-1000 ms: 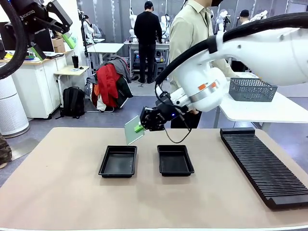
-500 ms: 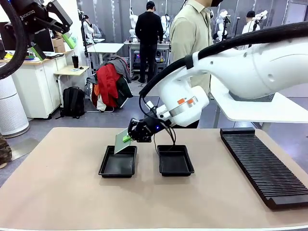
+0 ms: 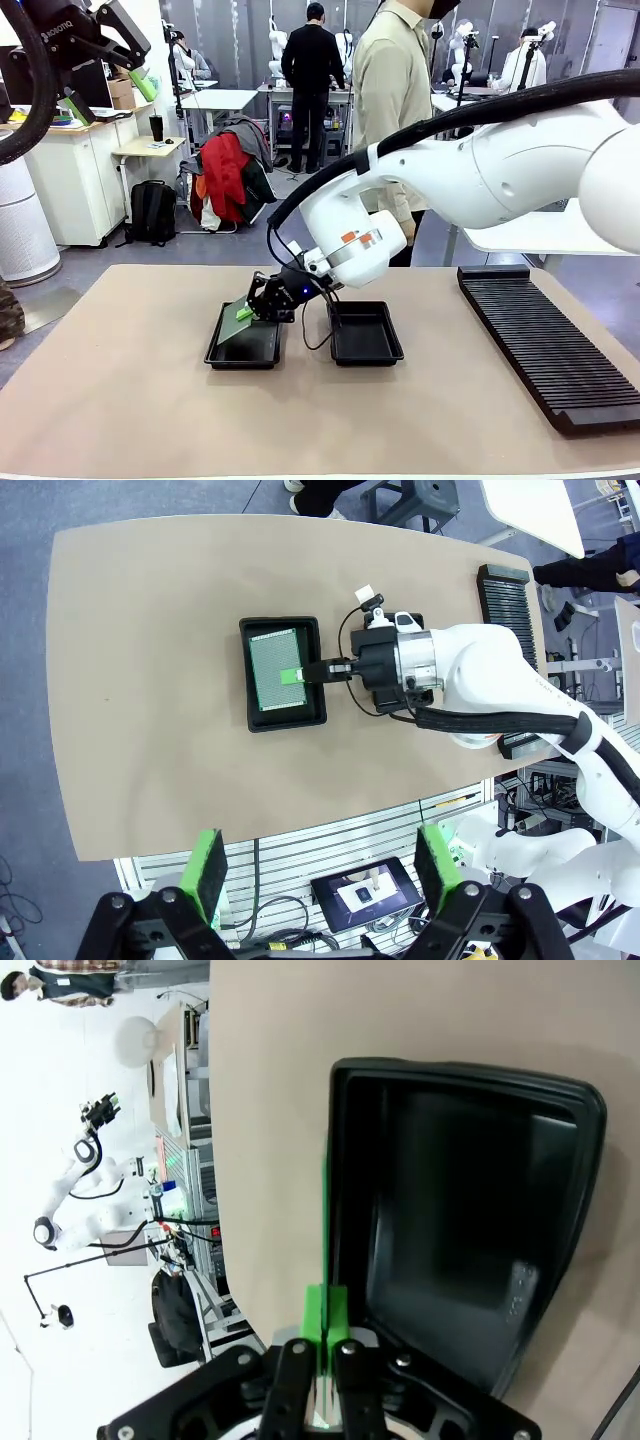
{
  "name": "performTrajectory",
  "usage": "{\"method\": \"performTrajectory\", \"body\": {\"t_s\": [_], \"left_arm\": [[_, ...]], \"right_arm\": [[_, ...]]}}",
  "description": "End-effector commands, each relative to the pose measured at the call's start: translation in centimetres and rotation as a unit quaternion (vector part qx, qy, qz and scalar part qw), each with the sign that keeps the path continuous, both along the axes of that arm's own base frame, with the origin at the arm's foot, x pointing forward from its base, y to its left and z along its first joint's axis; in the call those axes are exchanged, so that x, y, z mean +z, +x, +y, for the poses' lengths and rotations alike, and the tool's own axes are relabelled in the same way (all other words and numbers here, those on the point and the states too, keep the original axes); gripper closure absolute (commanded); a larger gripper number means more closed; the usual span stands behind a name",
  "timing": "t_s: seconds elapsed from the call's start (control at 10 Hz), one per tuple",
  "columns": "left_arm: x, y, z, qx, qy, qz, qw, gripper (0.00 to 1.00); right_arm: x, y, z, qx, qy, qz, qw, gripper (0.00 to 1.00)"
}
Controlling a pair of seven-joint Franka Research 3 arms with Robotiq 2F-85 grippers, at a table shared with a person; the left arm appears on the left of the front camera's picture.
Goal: Inspect and transfer BCBs to ESD trays.
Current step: Pick up the Blank PCB from the PCB Rack and place it in the left ESD tray.
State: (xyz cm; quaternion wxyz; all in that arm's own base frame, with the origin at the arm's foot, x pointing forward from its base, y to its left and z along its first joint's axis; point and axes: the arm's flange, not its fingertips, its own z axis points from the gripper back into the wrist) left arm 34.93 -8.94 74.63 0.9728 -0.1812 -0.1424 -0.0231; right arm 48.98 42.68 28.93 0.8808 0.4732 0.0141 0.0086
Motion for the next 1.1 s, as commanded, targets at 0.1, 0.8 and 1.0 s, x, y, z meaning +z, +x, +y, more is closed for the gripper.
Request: {"method": "performTrajectory", "body": {"t_s": [0.1,0.8,1.0], "left_arm": [[-0.1,0.0,0.1,0.0,0.0,0.001,1.0,0.0],[-0.1,0.0,0.1,0.0,0.0,0.001,1.0,0.0],[-0.1,0.0,0.1,0.0,0.0,0.001,1.0,0.0]], "right_arm": [[-0.4,-0.1,0.8,-0.049,-0.012,0.022,0.998,0.98],[-1.2,-0.5,1.1,-0.056,-0.054,0.03,0.996,0.98],[-0.6,-1.0,0.9,0.006,-0.049,-0.016,0.999,0.98]]}}
